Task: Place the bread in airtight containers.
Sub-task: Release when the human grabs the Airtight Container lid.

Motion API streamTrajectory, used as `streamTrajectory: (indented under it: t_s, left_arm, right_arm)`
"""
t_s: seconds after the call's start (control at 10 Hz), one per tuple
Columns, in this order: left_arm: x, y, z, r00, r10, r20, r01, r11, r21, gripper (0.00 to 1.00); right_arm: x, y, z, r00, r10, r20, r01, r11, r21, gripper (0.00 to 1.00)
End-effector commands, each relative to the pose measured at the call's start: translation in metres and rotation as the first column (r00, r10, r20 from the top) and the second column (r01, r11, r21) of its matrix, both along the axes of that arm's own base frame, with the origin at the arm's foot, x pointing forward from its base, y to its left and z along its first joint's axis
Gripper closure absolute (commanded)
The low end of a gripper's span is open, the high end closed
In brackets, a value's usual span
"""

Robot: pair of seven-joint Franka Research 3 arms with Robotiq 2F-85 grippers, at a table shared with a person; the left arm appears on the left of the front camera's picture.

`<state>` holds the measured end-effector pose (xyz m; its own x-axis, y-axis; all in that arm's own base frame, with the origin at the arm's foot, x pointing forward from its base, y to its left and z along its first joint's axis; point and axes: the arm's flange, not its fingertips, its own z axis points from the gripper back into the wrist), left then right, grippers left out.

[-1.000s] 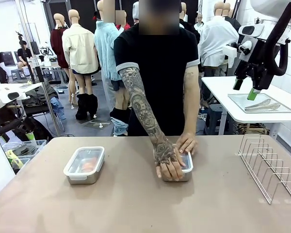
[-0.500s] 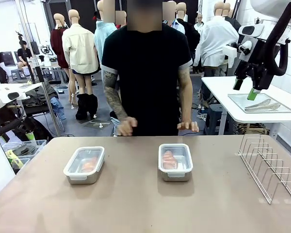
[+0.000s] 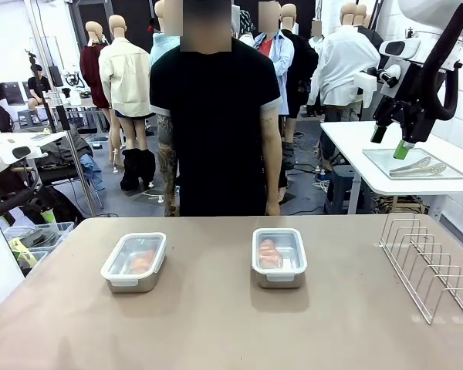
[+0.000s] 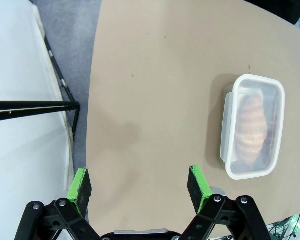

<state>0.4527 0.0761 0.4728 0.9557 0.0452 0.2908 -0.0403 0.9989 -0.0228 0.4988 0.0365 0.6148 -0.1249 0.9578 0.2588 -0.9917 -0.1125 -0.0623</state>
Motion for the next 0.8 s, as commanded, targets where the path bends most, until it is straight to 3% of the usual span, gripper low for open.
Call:
streamTrajectory:
  t_s: [0.0, 0.7]
  left_arm:
    - [-0.0003, 0.0010, 0.0003, 1.000, 0.007, 0.000, -0.007, 1.000, 0.002, 0.00]
    - [-0.0003, 0.0010, 0.0003, 1.000, 0.007, 0.000, -0.007, 1.000, 0.002, 0.00]
  right_arm:
    - [0.0015, 0.0014, 0.0012, 1.000, -0.008, 0.000, 0.008, 1.000, -0.010, 0.00]
    - [0.0015, 0.0014, 0.0012, 1.000, -0.008, 0.000, 0.008, 1.000, -0.010, 0.00]
